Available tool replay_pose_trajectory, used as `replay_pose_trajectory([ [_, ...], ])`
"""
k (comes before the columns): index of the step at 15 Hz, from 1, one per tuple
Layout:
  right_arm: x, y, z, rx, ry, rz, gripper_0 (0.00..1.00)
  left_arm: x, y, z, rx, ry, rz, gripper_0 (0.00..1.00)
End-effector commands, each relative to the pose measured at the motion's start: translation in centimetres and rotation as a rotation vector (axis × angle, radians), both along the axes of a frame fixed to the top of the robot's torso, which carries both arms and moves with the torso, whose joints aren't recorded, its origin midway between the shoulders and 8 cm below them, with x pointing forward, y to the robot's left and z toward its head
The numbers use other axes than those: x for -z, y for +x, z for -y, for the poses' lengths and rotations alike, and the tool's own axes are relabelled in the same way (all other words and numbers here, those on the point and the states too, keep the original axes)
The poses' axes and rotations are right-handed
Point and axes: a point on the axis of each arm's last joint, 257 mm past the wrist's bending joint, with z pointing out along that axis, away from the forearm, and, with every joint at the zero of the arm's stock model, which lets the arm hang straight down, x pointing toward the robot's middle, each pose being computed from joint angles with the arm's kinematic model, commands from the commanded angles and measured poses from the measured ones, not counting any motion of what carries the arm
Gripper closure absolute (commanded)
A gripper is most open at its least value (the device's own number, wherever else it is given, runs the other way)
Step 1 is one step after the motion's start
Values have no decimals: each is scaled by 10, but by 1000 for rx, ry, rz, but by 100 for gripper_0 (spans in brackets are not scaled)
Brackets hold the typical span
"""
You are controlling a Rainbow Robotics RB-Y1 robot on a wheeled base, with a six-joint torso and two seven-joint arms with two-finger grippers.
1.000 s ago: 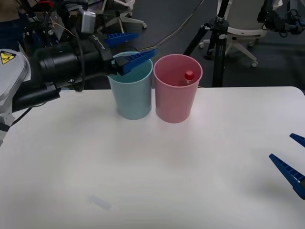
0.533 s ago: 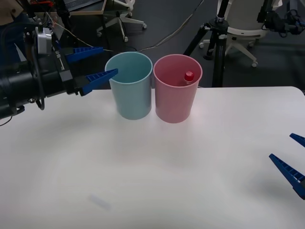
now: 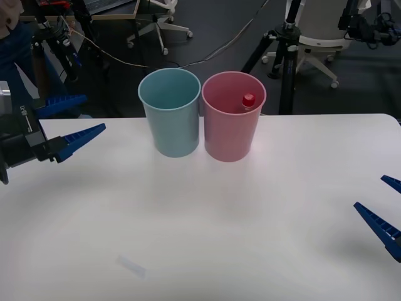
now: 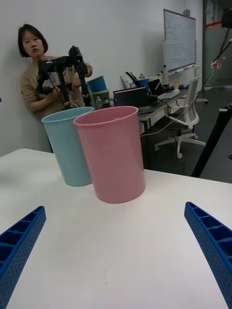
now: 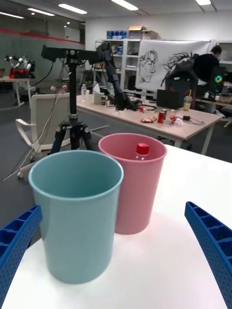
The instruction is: Grasp the object on the table and drop it into the matching bin: aluminum can to the light blue bin, PET bottle to the pink bin.
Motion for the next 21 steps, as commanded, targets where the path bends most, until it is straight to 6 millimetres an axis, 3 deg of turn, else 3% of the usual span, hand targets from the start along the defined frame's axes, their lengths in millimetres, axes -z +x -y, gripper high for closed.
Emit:
replay_pose_trajectory([
  [1, 0, 0, 0, 0, 0, 0, 0, 18, -13, -28, -52, -11, -31, 0],
  [8, 0, 0, 0, 0, 0, 0, 0, 51, -57, -72, -180, 15, -29, 0],
  [16, 0, 0, 0, 0, 0, 0, 0, 92, -116, -76, -311, -16, -68, 0],
  [21, 0, 0, 0, 0, 0, 0, 0, 101, -125, -79, -321, -23, -90, 0],
])
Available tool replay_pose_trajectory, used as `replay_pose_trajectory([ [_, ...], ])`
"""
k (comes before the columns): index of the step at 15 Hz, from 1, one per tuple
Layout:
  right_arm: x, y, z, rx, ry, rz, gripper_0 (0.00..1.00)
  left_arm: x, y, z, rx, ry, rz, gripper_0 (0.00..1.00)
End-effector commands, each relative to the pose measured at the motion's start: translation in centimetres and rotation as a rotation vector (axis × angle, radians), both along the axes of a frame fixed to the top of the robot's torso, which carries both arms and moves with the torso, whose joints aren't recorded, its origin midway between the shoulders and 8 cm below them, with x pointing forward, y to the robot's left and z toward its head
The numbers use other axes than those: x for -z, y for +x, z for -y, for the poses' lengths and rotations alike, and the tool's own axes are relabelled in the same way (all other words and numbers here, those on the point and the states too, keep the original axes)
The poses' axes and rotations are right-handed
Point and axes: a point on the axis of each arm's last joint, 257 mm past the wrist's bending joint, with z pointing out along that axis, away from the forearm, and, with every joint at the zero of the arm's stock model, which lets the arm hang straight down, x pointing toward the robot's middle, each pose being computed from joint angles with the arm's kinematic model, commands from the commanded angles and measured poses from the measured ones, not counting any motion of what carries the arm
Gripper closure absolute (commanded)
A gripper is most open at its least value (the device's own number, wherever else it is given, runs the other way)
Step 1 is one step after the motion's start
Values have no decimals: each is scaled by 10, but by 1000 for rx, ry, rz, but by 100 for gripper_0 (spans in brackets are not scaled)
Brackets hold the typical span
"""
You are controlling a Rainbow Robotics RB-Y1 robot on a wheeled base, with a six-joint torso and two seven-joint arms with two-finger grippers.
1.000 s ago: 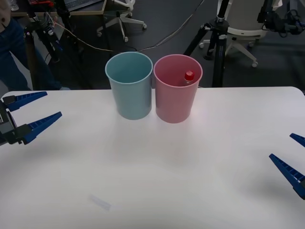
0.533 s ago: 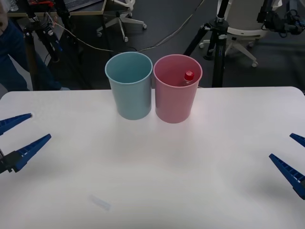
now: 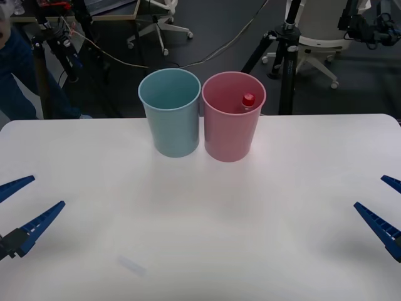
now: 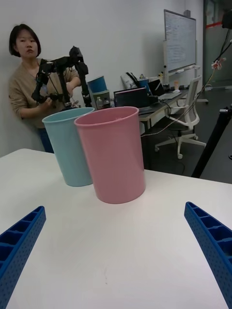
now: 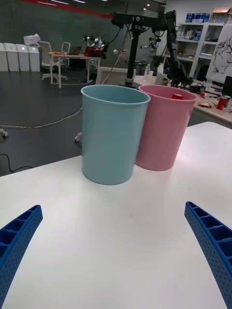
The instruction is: Grasp the object on the table and drop it into the matching bin: aluminum can to the light blue bin, PET bottle to the pink bin.
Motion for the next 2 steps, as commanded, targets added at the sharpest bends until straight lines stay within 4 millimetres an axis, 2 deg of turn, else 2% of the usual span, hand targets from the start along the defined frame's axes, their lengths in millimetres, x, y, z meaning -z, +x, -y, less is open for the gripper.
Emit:
replay_pose_trajectory([
  [1, 0, 0, 0, 0, 0, 0, 0, 2, -1, -1, -3, 0, -4, 0],
  [2, 0, 0, 0, 0, 0, 0, 0, 2, -1, -1, -3, 0, -4, 0],
])
